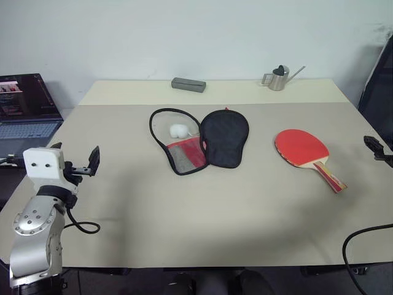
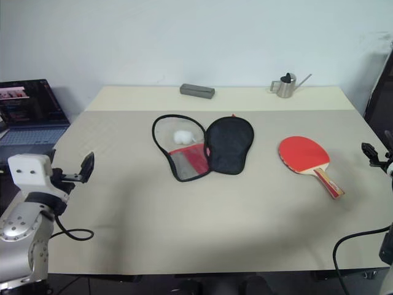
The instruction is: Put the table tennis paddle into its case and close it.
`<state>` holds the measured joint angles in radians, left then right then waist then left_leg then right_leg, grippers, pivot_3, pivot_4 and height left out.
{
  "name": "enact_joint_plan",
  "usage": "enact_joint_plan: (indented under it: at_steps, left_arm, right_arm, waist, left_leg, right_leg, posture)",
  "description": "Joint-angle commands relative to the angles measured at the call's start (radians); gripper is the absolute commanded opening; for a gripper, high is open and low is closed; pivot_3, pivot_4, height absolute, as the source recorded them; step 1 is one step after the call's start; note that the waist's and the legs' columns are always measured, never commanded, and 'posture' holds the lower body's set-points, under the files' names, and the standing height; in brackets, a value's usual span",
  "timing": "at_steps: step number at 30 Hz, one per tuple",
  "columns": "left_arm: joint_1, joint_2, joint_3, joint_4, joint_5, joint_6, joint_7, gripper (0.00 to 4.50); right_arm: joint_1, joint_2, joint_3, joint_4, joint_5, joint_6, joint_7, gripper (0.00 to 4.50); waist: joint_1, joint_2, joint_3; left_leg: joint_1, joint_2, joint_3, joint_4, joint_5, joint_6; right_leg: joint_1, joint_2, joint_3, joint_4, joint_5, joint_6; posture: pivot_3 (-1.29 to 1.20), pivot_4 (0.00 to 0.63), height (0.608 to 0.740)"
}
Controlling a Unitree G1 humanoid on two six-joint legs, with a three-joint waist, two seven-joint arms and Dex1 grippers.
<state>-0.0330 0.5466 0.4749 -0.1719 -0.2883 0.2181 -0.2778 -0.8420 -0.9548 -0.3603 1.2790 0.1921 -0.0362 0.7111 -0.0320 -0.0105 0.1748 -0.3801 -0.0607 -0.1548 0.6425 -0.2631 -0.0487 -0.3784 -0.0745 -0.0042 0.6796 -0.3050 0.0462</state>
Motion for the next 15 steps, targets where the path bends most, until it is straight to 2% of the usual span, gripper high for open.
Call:
enact_joint_plan:
  at_steps: [1,15]
  left_arm:
    - [-0.041,0.004,-0.019,0.018,0.016,-0.031,-0.008,4.49]
    - [-0.137,0.011,-0.024,0.124,0.005,-0.075,-0.050,4.49]
  right_arm:
    - [-0.023,-0.041,-0.002,-0.034,-0.001,-0.006,0.033,4.50]
    - [-0.030,-0.015,-0.007,-0.081,0.008,0.009,0.099,4.50]
  waist:
    - [0.000,0.000,0.000]
    - [-0.001,0.000,0.000]
  left_leg:
    - [0.000,0.000,0.000,0.000,0.000,0.000]
    - [0.000,0.001,0.003,0.000,0.000,0.000]
  right_leg:
    - [0.000,0.000,0.000,0.000,0.000,0.000]
    - [0.000,0.000,0.003,0.000,0.001,0.001]
  posture:
    - [0.00,0.150,0.740]
    - [0.00,0.150,0.740]
